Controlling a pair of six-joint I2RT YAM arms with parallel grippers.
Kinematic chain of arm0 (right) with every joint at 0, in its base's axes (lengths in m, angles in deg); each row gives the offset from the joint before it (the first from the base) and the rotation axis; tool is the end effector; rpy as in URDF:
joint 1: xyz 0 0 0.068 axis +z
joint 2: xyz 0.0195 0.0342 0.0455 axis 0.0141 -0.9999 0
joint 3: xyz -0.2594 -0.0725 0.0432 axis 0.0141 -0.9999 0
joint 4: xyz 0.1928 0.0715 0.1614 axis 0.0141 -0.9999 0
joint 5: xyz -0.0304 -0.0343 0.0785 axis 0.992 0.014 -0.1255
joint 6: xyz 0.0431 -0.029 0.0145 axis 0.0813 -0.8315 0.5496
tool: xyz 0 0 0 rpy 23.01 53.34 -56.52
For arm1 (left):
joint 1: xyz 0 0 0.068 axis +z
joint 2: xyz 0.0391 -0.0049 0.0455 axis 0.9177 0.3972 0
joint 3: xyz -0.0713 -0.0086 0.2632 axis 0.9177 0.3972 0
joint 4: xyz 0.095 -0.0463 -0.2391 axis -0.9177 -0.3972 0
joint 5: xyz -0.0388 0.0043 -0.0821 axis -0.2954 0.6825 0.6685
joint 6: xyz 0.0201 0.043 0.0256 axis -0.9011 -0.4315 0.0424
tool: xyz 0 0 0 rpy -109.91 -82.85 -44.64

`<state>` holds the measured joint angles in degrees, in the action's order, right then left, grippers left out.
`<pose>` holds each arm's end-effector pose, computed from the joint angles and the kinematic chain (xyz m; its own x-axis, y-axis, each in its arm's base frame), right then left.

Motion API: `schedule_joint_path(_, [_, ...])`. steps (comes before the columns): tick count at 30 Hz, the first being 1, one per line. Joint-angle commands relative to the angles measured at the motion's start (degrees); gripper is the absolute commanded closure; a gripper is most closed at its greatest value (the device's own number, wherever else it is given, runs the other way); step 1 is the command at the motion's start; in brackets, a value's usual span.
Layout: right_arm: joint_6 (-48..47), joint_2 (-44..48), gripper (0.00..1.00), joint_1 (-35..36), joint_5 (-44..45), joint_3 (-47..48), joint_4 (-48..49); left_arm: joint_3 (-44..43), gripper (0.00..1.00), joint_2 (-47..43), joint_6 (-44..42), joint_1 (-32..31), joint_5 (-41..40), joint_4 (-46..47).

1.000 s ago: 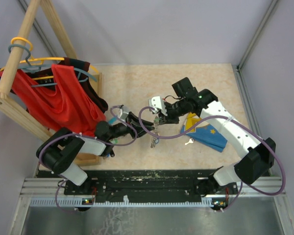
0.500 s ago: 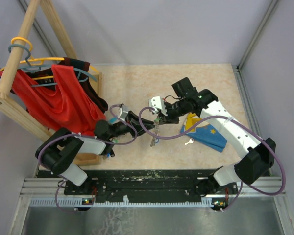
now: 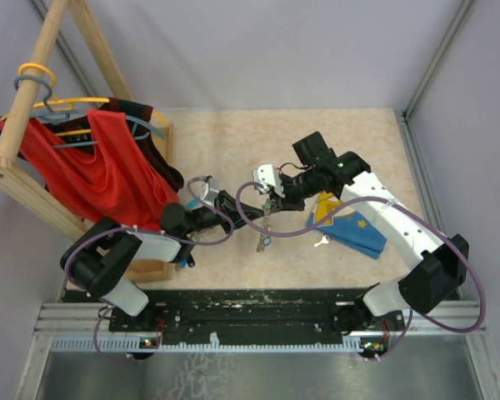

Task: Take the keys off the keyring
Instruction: Remove the key from the keyring.

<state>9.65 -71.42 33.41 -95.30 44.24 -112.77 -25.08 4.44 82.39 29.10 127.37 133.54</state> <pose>0.2183 0.1755 0.3437 0.1990 -0.6398 -0.7424 -0.9800 -0.1335 -0.1477 0.2024 -0.1845 0.2202 -0.1707 -0.3131 -0.9343 0.9721 0.1012 -0.2115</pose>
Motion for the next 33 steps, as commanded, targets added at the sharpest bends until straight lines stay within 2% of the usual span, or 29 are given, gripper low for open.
schedule_joint_path(1, [-0.7, 1.8, 1.00, -0.4, -1.6, 2.6, 1.5, -0.2, 1.00, -1.3, -0.2, 0.4, 1.1, 15.4])
schedule_joint_path(3, [0.0, 2.2, 1.00, -0.5, 0.0, 2.7, 1.8, 0.5, 1.00, -3.3, -2.7, 0.6, 0.1, 11.9])
schedule_joint_path(6, [0.9, 3.0, 1.00, -0.9, 2.3, 2.7, 2.4, 0.7, 1.00, -8.8, -10.1, 0.3, -2.5, -2.0])
schedule_joint_path(10, [2.1, 3.5, 1.00, -1.1, 4.9, 2.3, 3.6, 0.4, 1.00, -16.1, -23.2, -2.1, -10.8, -20.1])
schedule_joint_path(13, [2.8, 3.4, 1.00, -1.1, 5.3, 2.0, 4.5, 0.2, 1.00, -18.8, -29.8, -4.7, -16.1, -27.0])
schedule_joint_path(20, [2.0, 4.0, 1.00, -1.1, 1.7, -0.5, 6.7, 0.2, 1.00, -19.1, -36.7, -8.3, -25.4, -28.1])
schedule_joint_path(24, [1.1, 3.7, 1.00, -1.0, 1.7, -2.8, 8.5, 0.4, 1.00, -19.2, -39.0, -9.0, -27.4, -27.2])
schedule_joint_path(33, [4.0, 3.2, 1.00, -0.7, 11.3, -6.9, 15.4, 2.6, 1.00, -19.3, -41.4, -9.2, -29.3, -24.4])
